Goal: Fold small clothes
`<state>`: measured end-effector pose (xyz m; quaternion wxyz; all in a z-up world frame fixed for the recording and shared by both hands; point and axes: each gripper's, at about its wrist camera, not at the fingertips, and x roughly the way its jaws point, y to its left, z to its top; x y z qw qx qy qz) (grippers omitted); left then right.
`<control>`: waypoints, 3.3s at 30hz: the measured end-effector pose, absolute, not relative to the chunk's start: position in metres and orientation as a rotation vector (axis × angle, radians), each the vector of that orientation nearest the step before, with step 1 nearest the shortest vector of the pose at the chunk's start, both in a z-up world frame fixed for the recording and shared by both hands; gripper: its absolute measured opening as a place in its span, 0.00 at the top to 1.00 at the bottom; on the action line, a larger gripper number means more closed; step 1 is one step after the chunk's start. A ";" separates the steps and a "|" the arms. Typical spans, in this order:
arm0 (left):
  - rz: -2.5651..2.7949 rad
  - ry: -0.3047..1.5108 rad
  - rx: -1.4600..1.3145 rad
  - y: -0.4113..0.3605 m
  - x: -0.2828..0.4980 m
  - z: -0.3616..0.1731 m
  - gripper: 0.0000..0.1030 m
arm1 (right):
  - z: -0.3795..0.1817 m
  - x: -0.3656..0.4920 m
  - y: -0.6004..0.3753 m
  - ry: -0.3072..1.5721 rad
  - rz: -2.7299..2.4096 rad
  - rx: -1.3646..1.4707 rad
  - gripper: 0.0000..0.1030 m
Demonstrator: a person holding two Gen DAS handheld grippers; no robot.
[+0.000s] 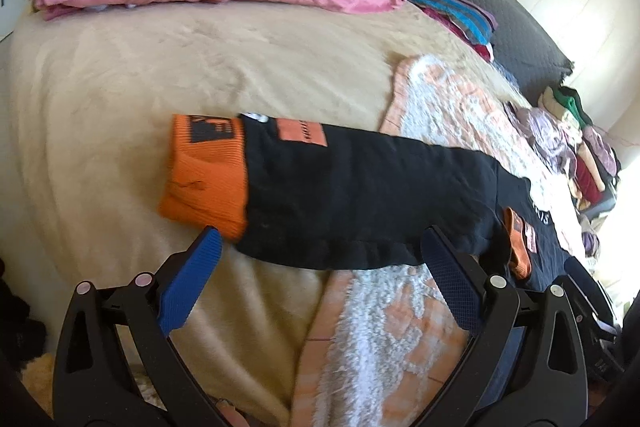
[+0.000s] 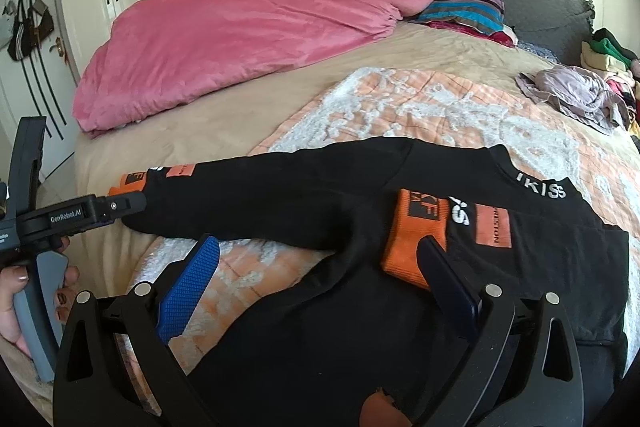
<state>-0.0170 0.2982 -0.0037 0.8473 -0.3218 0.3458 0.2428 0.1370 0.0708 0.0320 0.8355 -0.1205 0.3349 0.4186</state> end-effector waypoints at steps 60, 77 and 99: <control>0.177 0.510 -0.556 0.227 0.067 0.072 0.95 | 0.043 0.163 -0.092 0.739 0.586 0.117 0.05; -0.076 0.580 -0.519 0.167 0.122 0.093 0.95 | 0.046 0.163 -0.146 0.722 0.444 0.164 0.05; -0.386 0.803 -0.377 0.064 0.189 0.045 0.93 | 0.043 0.171 -0.216 0.679 0.245 0.262 0.05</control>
